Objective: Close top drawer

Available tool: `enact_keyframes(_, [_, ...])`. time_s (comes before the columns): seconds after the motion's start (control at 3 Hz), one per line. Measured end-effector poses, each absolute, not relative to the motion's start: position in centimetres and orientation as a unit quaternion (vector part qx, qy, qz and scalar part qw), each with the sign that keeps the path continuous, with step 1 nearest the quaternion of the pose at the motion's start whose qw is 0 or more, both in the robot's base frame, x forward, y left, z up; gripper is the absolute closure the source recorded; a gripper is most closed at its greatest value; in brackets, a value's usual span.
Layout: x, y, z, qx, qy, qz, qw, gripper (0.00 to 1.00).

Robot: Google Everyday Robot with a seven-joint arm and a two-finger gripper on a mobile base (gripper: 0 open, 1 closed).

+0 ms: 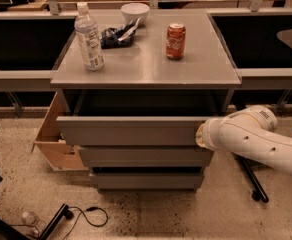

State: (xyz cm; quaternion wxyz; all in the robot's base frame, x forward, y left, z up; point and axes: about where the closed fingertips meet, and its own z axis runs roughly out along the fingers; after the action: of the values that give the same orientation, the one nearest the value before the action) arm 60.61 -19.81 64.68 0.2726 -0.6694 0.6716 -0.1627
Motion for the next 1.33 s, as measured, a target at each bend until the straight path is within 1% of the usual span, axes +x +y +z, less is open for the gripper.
enact_keyframes(0.33, [60.61,-19.81,64.68,-0.669,0.672,-0.163,0.273,0.27])
enact_keyframes(0.67, [60.61,-19.80,64.68,-0.669,0.672,-0.163,0.273,0.00])
enact_keyframes(1.0, [60.61,-19.80,64.68,-0.669,0.672,-0.163,0.273,0.00])
enact_keyframes(1.33, [60.60,-19.80,64.68,-0.669,0.672,-0.163,0.273,0.19])
